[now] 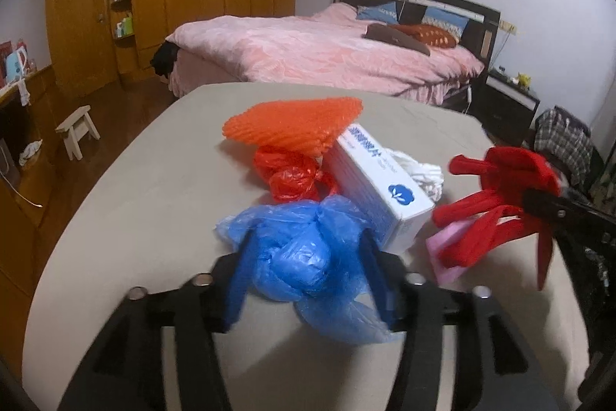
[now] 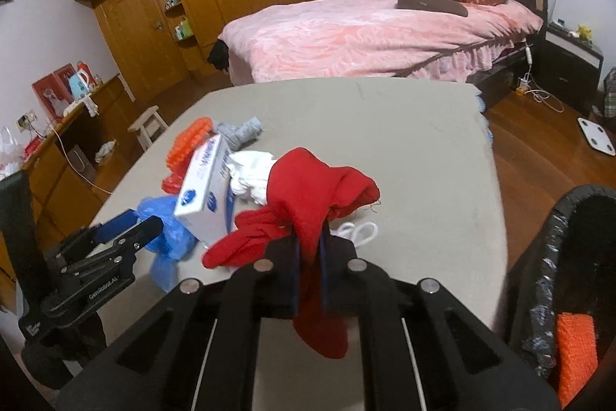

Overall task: Collect trash
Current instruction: 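Grasp the red cloth with the right tool while the left grasps the blue plastic bag, then carry both items over the bin and open both tools to drop them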

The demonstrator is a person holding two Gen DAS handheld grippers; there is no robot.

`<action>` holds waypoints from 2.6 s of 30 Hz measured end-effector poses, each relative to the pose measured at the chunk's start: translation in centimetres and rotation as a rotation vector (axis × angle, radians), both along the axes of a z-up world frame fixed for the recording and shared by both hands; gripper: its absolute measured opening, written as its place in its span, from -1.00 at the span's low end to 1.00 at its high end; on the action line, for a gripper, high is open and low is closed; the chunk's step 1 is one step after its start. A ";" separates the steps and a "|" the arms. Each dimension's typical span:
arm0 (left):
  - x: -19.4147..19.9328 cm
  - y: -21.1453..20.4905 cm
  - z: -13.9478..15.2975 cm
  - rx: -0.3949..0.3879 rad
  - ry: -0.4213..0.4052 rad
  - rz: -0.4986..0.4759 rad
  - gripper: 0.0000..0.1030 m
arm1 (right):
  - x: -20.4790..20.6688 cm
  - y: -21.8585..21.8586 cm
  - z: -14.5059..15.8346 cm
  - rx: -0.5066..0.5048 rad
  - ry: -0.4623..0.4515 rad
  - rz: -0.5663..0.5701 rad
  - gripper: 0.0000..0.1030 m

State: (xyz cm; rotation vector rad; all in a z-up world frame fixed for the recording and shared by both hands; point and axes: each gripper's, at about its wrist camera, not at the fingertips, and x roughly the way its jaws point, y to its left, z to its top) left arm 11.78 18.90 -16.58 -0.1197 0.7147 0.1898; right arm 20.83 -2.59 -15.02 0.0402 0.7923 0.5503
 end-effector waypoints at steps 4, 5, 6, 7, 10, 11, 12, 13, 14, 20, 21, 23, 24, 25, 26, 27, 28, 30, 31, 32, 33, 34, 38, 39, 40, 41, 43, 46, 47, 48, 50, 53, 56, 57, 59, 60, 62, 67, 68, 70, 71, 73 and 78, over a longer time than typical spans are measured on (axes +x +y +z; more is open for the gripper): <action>1.2 0.1 -0.6 0.004 0.037 0.009 0.24 | -0.2 -0.6 -0.5 0.002 0.015 -0.010 -0.86; 1.4 0.2 -0.8 0.000 0.044 0.009 0.25 | -0.2 -0.7 -0.5 0.002 0.017 -0.011 -0.86; 1.6 0.3 -1.0 -0.001 0.054 0.011 0.27 | -0.3 -0.8 -0.7 0.003 0.020 -0.013 -0.86; 1.9 0.4 -1.4 -0.007 0.074 0.012 0.27 | -0.4 -0.9 -0.8 0.004 0.024 -0.014 -0.86; 1.9 0.4 -1.7 -0.017 0.082 0.008 0.11 | -0.7 -1.1 -1.0 0.003 0.029 -0.013 -0.86; 1.8 0.5 -1.7 -0.019 0.079 0.010 0.00 | -0.8 -1.2 -1.1 0.003 0.032 -0.014 -0.86; 1.7 0.5 -1.7 -0.024 0.076 0.011 -0.06 | -0.8 -1.2 -1.1 0.002 0.032 -0.014 -0.86; 1.7 0.6 -1.6 -0.028 0.072 0.012 -0.13 | -0.9 -1.2 -1.1 0.004 0.033 -0.015 -0.86; 1.5 0.6 -1.6 -0.028 0.066 0.013 -0.16 | -0.9 -1.2 -1.0 0.006 0.032 -0.015 -0.86; 0.5 0.5 -0.6 -0.022 0.020 0.032 -0.55 | -1.4 -1.8 -0.2 0.014 0.017 -0.021 -0.86; 0.2 0.5 -0.4 -0.026 0.014 0.035 -0.61 | -1.6 -2.0 0.0 0.018 0.012 -0.023 -0.86; -0.3 0.6 0.1 -0.033 0.003 0.038 -0.71 | -1.8 -2.3 0.4 0.022 0.005 -0.025 -0.86; -0.6 0.7 0.4 -0.035 -0.003 0.037 -0.77 | -1.9 -2.5 0.6 0.026 0.001 -0.026 -0.86; -1.0 0.6 0.8 -0.033 -0.013 0.034 -0.83 | -2.0 -2.6 0.8 0.029 -0.003 -0.027 -0.86; -1.2 0.5 1.1 -0.033 -0.018 0.029 -1.00 | -2.1 -2.8 1.1 0.032 -0.007 -0.028 -0.86; -1.5 0.5 1.4 -0.034 -0.023 0.025 -1.00 | -2.4 -3.0 1.4 0.037 -0.014 -0.028 -0.86; -1.8 0.3 1.7 -0.032 -0.029 0.016 -1.00 | -2.5 -3.0 1.6 0.039 -0.017 -0.028 -0.86; -2.2 -0.1 2.1 -0.028 -0.036 0.002 -1.00 | -2.8 -3.3 2.1 0.043 -0.027 -0.029 -0.86; -2.3 -0.3 2.2 -0.027 -0.038 -0.004 -1.00 | -3.0 -3.3 2.2 0.044 -0.030 -0.029 -0.86; -2.4 -0.4 2.3 -0.026 -0.038 -0.008 -1.00 | -3.0 -3.4 2.4 0.043 -0.032 -0.030 -0.86; -2.6 -0.5 2.3 -0.024 -0.037 -0.014 -1.00 | -3.2 -3.5 2.5 0.043 -0.034 -0.030 -0.86; -2.7 -0.6 2.3 -0.024 -0.037 -0.015 -1.00 | -3.3 -3.6 2.6 0.043 -0.035 -0.030 -0.86; -3.4 -1.2 3.0 -0.031 -0.044 -0.025 -1.00 | -3.7 -4.0 2.9 0.042 -0.038 -0.034 -0.86; -3.6 -1.4 3.3 -0.026 -0.051 -0.031 -1.00 | -3.9 -4.2 3.0 0.043 -0.042 -0.036 -0.86; -3.8 -1.9 3.9 -0.016 -0.063 -0.043 -1.00 | -4.1 -4.4 3.3 0.044 -0.047 -0.040 -0.86; -3.9 -2.2 4.2 -0.010 -0.070 -0.050 -1.00 | -4.1 -4.5 3.4 0.045 -0.050 -0.042 -0.86; -4.1 -2.8 5.0 -0.008 -0.087 -0.066 -1.00 | -4.4 -5.1 4.0 0.051 -0.059 -0.051 -0.86; -4.3 -4.0 6.4 -0.012 -0.116 -0.096 -1.00 | -4.9 -5.9 4.9 0.057 -0.077 -0.064 -0.86; -4.3 -4.4 6.8 -0.014 -0.123 -0.103 -1.00 | -5.1 -6.4 5.4 0.061 -0.087 -0.067 -0.86; -4.3 -4.8 7.3 -0.019 -0.131 -0.113 -1.00 | -5.2 -6.6 5.7 0.061 -0.094 -0.069 -0.86; -4.2 -5.6 8.0 -0.026 -0.144 -0.129 -1.00 | -5.5 -7.1 6.3 0.060 -0.109 -0.073 -0.86; -4.1 -6.7 8.9 -0.025 -0.162 -0.153 -1.00 | -5.9 -8.3 7.3 0.066 -0.131 -0.086 -0.86; -4.0 -7.8 9.6 -0.029 -0.174 -0.175 -1.00 | -6.3 -9.4 8.2 0.075 -0.148 -0.103 -0.86; -3.8 -8.3 9.8 -0.031 -0.179 -0.184 -1.00 | -6.5 -10.0 8.5 0.077 -0.154 -0.112 -0.86; -3.6 -9.0 10.3 -0.034 -0.187 -0.201 -1.00 | -6.6 -10.6 8.8 0.075 -0.162 -0.123 -0.86; -3.5 -9.3 10.4 -0.034 -0.191 -0.208 -1.00 | -6.8 -11.2 9.0 0.074 -0.167 -0.134 -0.86; -3.3 -10.4 10.9 -0.036 -0.203 -0.234 -1.00 | -7.0 -12.0 9.2 0.072 -0.172 -0.149 -0.86; -2.6 -13.5 11.5 -0.047 -0.223 -0.296 -1.00 | -7.9 -14.4 9.8 0.062 -0.187 -0.193 -0.86; -2.5 -14.0 11.5 -0.049 -0.225 -0.306 -1.00 | -8.0 -14.9 9.8 0.058 -0.189 -0.203 -0.86; -2.2 -15.4 11.6 -0.057 -0.229 -0.333 -1.00 | -8.3 -16.0 9.9 0.051 -0.192 -0.227 -0.86; -2.2 -15.9 11.6 -0.059 -0.231 -0.343 -1.00 | -8.4 -16.3 9.9 0.049 -0.192 -0.234 -0.86; -1.9 -17.3 11.7 -0.064 -0.233 -0.372 -1.00 | -8.7 -17.8 9.9 0.039 -0.192 -0.262 -0.86; -1.1 -20.2 11.4 -0.075 -0.230 -0.432 -1.00 | -9.2 -21.2 9.4 0.021 -0.188 -0.334 -0.86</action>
